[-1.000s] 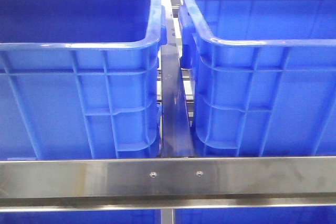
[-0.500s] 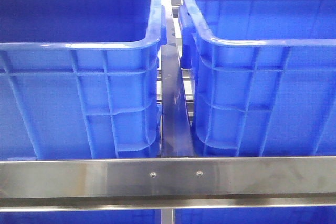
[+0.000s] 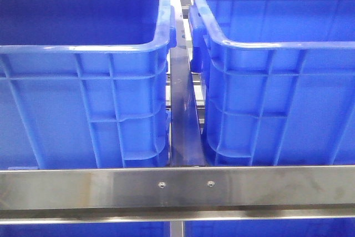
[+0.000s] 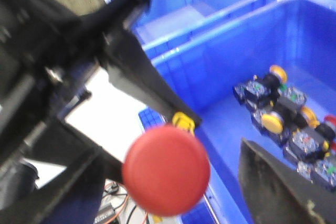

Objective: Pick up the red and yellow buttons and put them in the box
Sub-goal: 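Grasp the red button with the right gripper and open the left gripper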

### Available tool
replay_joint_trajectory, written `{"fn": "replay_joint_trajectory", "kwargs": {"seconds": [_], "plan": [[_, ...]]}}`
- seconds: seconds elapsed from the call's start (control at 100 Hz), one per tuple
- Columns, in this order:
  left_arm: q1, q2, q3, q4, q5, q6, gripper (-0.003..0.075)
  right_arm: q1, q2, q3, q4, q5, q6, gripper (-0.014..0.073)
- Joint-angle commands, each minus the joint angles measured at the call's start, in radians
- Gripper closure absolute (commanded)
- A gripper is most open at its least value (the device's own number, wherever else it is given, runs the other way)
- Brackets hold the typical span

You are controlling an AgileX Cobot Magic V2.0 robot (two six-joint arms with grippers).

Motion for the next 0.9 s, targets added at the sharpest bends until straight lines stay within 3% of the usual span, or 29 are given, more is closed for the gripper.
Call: {"fn": "replay_joint_trajectory", "kwargs": {"seconds": [0.0, 0.24, 0.51, 0.73, 0.89], "plan": [[-0.007, -0.003, -0.027, -0.056, -0.054, -0.010, 0.0739, -0.001, -0.028, -0.050, 0.016, -0.012, -0.023, 0.0045], [-0.007, -0.003, -0.027, -0.056, -0.054, -0.010, 0.0739, -0.001, -0.022, -0.052, 0.016, -0.002, -0.024, 0.0164], [-0.007, -0.003, -0.027, -0.056, -0.054, -0.010, 0.0739, -0.001, -0.022, -0.052, 0.016, -0.002, -0.024, 0.0183], [-0.007, -0.003, -0.027, -0.056, -0.054, -0.010, 0.0739, -0.001, -0.022, -0.052, 0.017, -0.002, -0.024, 0.0433], [-0.007, -0.003, -0.027, -0.056, -0.056, -0.010, 0.0738, -0.001, -0.022, -0.052, 0.017, -0.002, -0.024, 0.0463]]}}
